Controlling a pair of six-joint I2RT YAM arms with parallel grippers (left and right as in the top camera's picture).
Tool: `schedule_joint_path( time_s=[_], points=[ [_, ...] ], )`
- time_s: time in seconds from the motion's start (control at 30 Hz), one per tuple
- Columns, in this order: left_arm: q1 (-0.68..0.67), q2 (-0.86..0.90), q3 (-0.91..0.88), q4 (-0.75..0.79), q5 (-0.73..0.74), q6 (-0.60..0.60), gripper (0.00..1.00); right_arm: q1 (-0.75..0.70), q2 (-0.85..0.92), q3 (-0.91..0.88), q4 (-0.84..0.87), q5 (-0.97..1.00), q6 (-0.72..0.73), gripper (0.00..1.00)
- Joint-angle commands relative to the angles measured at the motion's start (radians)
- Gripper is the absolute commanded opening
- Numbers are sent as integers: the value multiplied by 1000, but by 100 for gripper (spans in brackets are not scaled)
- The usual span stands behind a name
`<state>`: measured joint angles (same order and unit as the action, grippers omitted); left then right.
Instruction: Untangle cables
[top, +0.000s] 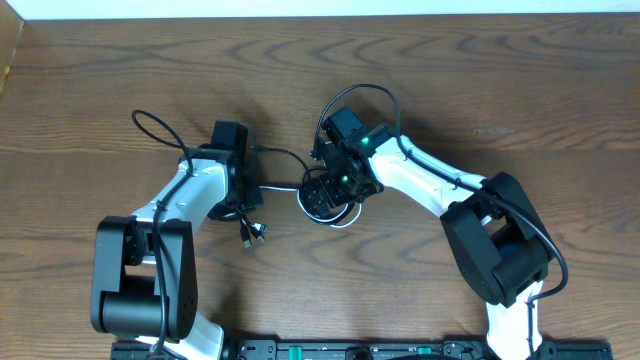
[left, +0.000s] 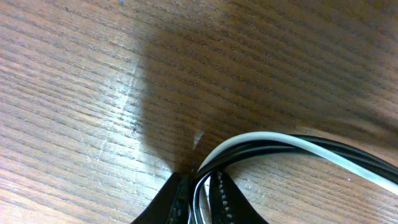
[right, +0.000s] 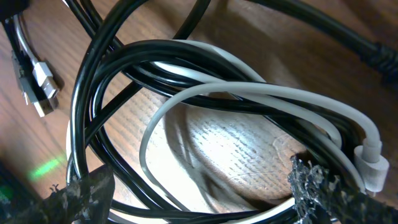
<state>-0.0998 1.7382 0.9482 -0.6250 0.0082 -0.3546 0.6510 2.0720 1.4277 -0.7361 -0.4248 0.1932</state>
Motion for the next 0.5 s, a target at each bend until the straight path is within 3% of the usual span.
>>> schedule_joint_path(
  time_s=[0.0, 0.13, 0.23, 0.27, 0.47],
  points=[
    [4, -8, 1, -2, -16, 2, 27, 3, 5, 0, -3, -52, -34, 89],
    [4, -8, 1, -2, -15, 2, 46, 7, 5, 0, -4, -48, -34, 89],
    [4, -8, 1, -3, -15, 2, 58, 12, 5, 0, 2, -45, -34, 82],
    [4, -8, 1, -3, -16, 2, 59, 16, 1, 5, 5, -46, -33, 70],
    [4, -8, 1, -3, -16, 2, 56, 37, -8, 59, 4, -43, -34, 57]
  ],
)
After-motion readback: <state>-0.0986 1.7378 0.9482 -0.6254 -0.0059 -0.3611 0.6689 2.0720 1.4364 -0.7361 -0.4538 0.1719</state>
